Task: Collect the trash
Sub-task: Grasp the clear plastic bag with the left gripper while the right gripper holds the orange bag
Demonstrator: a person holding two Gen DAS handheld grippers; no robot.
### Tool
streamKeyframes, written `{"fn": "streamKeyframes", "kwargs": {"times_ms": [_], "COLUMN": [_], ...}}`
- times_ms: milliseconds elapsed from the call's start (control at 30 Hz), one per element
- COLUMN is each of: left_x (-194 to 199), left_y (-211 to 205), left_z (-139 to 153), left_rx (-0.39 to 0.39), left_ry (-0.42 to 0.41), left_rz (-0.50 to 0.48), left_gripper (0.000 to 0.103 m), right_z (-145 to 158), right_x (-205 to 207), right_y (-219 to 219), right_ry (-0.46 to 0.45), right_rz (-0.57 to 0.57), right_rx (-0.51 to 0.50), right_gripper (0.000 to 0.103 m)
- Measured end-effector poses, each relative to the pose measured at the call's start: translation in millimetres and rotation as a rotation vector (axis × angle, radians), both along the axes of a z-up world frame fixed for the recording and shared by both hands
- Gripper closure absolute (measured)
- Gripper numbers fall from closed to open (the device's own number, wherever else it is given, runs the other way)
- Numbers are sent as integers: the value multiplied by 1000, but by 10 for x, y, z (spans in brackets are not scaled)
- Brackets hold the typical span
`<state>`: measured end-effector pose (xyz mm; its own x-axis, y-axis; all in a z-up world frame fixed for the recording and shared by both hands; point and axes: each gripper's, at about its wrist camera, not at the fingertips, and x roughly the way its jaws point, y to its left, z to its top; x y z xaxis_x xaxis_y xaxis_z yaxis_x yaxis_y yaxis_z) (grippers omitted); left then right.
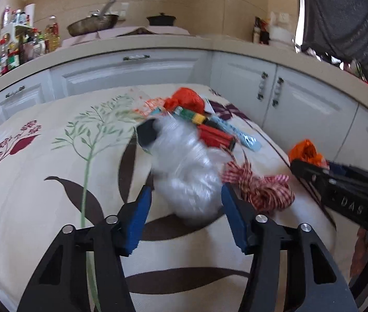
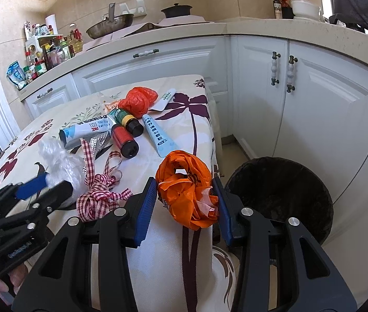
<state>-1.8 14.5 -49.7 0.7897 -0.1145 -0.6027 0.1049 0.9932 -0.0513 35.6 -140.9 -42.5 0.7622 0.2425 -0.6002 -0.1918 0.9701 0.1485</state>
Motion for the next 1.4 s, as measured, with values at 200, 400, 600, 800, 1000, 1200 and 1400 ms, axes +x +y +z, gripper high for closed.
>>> {"fn": "streamKeyframes", "kwargs": {"times_ms": [200,400,600,800,1000,1200,1400], "left_x": [7,-29,7,172,274,287,200], "left_y": [69,109,139,215,202,202,237], "left_z": [-32,24,83,55,43,28,68], "left_rx": [-28,-44,-50,-68,-83,-61,-57], "left_ry": [24,-1,-25,17,66,63,37], "left_rz": [4,26,55,113,103,106,116], "left_gripper": [67,51,27,23,23,47,49], "right_z": [-34,-28,-22,0,-2,-32,12], "right_x": [2,10,27,78,153,159,117], "right_y": [12,34,43,8,-41,-61,-81], "right_ry": [5,6,10,14,24,31,15], "right_rz": [3,11,9,3,-5,-5,-14], "right_rx": [-3,0,2,7,15,18,14], "right_gripper": [61,61,61,61,61,61,61]}}
